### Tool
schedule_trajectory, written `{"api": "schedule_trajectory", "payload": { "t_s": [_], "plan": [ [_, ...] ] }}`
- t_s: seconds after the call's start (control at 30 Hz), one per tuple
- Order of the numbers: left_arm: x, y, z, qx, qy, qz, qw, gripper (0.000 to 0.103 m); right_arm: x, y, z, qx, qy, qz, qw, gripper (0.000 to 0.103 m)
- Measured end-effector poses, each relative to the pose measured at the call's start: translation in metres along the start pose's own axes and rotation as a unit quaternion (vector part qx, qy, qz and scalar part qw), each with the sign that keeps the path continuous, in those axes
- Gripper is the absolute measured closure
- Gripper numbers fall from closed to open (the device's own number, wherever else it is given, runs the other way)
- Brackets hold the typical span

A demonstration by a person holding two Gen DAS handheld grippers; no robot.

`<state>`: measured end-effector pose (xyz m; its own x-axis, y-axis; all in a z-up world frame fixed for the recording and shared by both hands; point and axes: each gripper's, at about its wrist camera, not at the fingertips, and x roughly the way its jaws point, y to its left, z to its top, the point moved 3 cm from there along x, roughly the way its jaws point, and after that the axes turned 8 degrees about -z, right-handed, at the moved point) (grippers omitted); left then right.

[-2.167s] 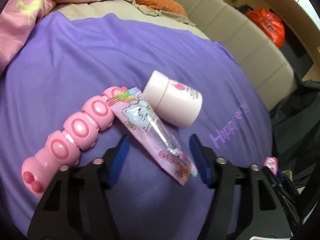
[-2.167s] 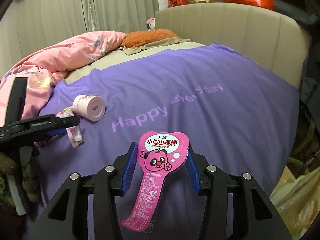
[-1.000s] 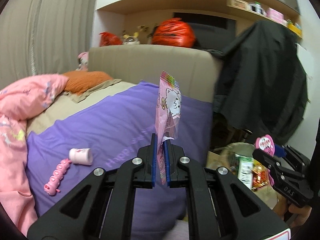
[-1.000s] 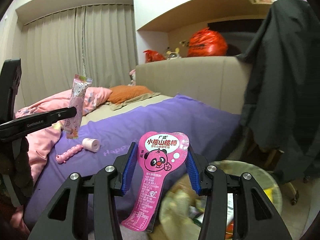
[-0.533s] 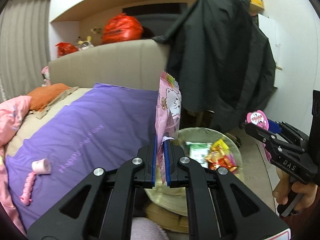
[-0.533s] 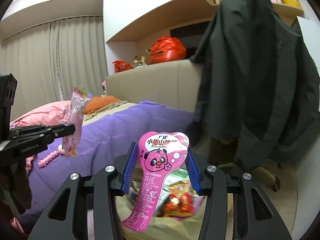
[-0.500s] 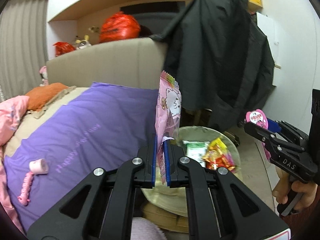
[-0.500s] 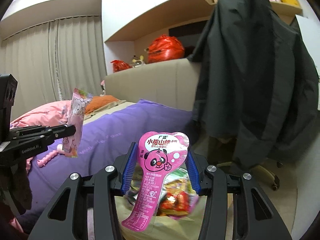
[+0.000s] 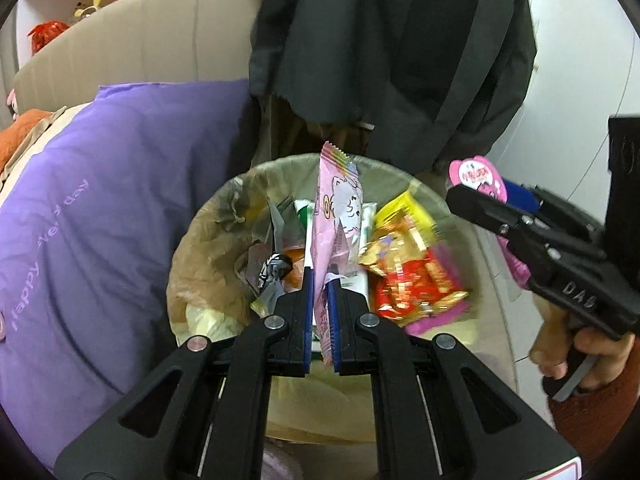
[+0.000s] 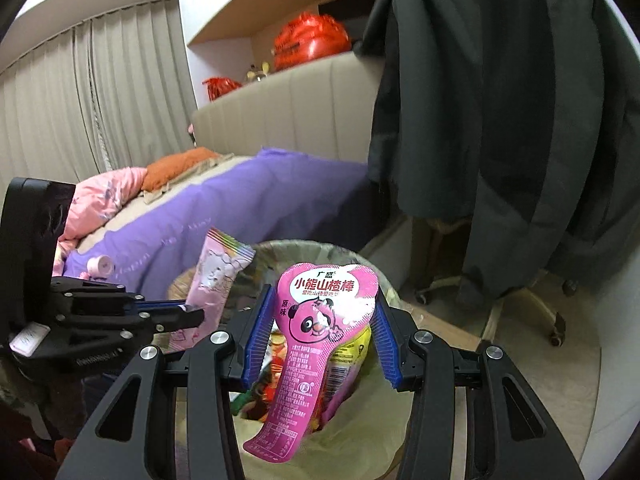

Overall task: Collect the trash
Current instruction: 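Carry the pink lollipop wrapper and cat-print wrapper over the trash bin, then open both tools to drop the pink wrappers into the bin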

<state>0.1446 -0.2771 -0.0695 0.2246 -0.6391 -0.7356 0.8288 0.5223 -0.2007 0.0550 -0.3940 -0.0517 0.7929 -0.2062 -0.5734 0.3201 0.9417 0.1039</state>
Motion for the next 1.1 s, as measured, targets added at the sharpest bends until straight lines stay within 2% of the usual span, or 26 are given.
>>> {"api": "schedule_trajectory", "payload": {
  "t_s": [0.17,0.37,0.7,0.77,0.87,1.1],
  "plan": [
    [0.026,0.017,0.004,-0.005,0.024,0.027,0.9993,0.096,0.036,-0.002,-0.002,0.010,0.034,0.015,0.999,0.059],
    [0.024,0.030,-0.002,-0.016,0.028,0.005,0.9995,0.096,0.058,0.005,-0.006,0.013,0.054,0.028,0.998,0.059],
    [0.007,0.035,-0.007,-0.023,0.017,-0.006,0.9996,0.096,0.057,0.004,-0.005,0.027,0.068,0.033,0.997,0.058],
    [0.001,0.035,-0.006,-0.026,0.008,-0.010,0.9996,0.092,0.055,0.007,-0.004,0.024,0.072,0.033,0.997,0.057],
    [-0.009,0.034,-0.004,-0.024,-0.008,-0.011,0.9996,0.081,0.052,0.011,-0.003,0.017,0.068,0.032,0.997,0.047],
    [-0.044,0.039,0.000,-0.041,-0.043,-0.022,0.9980,0.055,0.042,0.016,0.002,0.022,0.066,0.017,0.997,0.043]
  ]
}}
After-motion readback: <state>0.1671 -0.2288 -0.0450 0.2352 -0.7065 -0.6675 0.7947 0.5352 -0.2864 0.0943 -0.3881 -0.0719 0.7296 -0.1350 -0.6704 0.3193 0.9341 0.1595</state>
